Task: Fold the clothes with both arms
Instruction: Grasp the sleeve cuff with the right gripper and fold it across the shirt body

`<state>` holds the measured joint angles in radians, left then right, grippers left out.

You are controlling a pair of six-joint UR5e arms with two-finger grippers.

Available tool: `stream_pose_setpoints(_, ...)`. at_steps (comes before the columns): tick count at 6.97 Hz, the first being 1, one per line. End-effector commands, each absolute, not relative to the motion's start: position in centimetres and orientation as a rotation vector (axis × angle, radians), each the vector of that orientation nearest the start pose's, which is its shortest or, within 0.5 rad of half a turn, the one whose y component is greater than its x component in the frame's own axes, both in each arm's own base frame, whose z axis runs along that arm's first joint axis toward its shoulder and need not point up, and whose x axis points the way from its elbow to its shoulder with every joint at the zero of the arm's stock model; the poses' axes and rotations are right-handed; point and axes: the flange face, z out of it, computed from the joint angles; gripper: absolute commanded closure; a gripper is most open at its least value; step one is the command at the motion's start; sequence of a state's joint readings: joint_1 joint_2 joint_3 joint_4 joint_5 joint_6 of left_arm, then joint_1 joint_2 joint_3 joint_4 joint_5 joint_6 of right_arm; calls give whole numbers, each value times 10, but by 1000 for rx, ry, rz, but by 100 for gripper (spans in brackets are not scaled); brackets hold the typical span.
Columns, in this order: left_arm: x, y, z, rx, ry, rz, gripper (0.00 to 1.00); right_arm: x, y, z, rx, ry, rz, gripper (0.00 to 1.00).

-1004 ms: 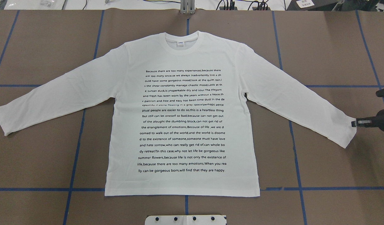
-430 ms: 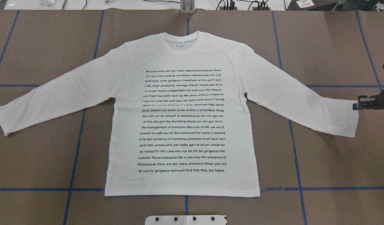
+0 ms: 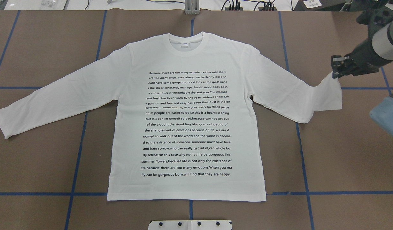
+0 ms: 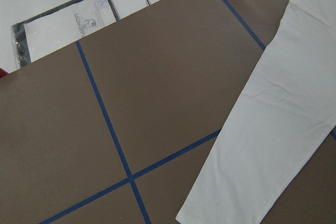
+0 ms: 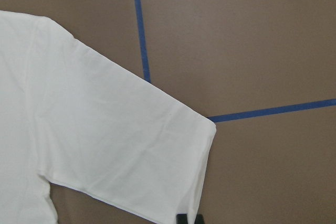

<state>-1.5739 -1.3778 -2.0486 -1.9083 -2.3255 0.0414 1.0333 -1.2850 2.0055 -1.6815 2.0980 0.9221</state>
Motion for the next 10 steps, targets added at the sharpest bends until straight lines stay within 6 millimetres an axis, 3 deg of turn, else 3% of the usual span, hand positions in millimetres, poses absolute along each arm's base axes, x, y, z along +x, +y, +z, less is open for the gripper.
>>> stream_pose_setpoints(1, -66, -418, 471, 608, 717, 270, 0, -281, -546, 220, 122, -769, 164, 100)
stream_pose_setpoints(2, -66, -418, 471, 606, 717, 269, 0, -302, -555, 197, 123, -786, 162, 100)
stream_pose_setpoints(4, -66, -417, 473, 603, 718, 268, 0, -362, -600, 118, 98, -802, 206, 100)
stream_pose_setpoints(6, -66, -417, 473, 603, 718, 268, 0, -422, -624, 38, 90, -833, 232, 100)
stream_pose_setpoints(8, -66, -418, 475, 598, 718, 265, 0, -493, -617, -1, 127, -902, 223, 100)
stream_pose_setpoints(10, -66, -418, 477, 596, 719, 264, 0, -590, -570, -15, 231, -895, 230, 100)
